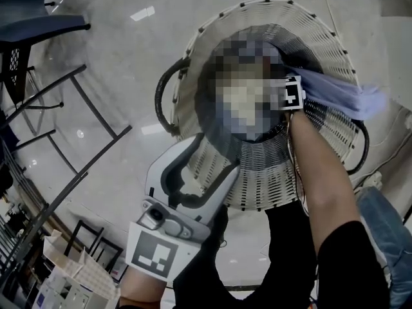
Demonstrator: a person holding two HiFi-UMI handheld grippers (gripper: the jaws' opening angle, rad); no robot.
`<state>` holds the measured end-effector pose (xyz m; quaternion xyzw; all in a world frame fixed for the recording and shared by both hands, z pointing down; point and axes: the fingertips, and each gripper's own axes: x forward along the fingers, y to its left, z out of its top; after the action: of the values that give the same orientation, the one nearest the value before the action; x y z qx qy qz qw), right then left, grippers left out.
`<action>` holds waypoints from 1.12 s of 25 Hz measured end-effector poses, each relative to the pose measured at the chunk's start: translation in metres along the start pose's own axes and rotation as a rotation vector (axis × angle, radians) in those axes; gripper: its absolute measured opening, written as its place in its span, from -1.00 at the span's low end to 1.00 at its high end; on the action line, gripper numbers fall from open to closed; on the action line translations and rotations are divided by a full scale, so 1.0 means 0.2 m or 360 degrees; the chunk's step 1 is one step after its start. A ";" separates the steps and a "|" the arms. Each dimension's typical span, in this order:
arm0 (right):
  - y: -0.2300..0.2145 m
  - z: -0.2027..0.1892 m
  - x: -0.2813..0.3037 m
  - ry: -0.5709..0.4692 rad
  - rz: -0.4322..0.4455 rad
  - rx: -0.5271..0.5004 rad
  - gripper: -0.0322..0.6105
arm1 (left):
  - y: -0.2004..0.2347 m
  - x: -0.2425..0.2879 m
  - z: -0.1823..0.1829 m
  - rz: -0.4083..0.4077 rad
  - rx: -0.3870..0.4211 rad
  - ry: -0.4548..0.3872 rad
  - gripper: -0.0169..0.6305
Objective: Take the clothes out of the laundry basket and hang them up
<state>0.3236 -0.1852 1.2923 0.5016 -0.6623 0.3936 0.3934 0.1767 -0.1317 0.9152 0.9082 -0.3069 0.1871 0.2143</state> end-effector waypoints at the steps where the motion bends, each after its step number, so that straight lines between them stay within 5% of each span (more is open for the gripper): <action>1: 0.00 -0.01 0.01 0.0022 -0.0009 -0.0039 -0.57 | 0.01 0.00 0.00 -0.0001 0.0001 0.0000 -0.26; 3: 0.01 -0.02 0.02 0.0058 -0.0041 -0.0100 -0.84 | 0.02 -0.01 -0.01 -0.0002 0.0007 -0.0003 -0.26; 7: 0.04 0.00 -0.05 0.0024 -0.0088 -0.0069 -0.85 | 0.01 -0.02 0.00 -0.0006 0.0002 0.0005 -0.26; 18: 0.18 0.12 -0.48 -0.0145 0.0076 0.0054 -0.86 | -0.17 -0.14 0.16 -0.0034 -0.0012 0.0034 -0.27; 28: 0.42 0.33 -0.98 -0.0351 0.0229 -0.0078 -0.87 | -0.25 -0.37 0.33 -0.0020 -0.0048 0.0033 -0.28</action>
<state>0.2706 -0.1610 1.0778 0.4833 -0.7451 0.3471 0.3012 0.1674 -0.0932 0.8117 0.9048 -0.3018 0.1905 0.2323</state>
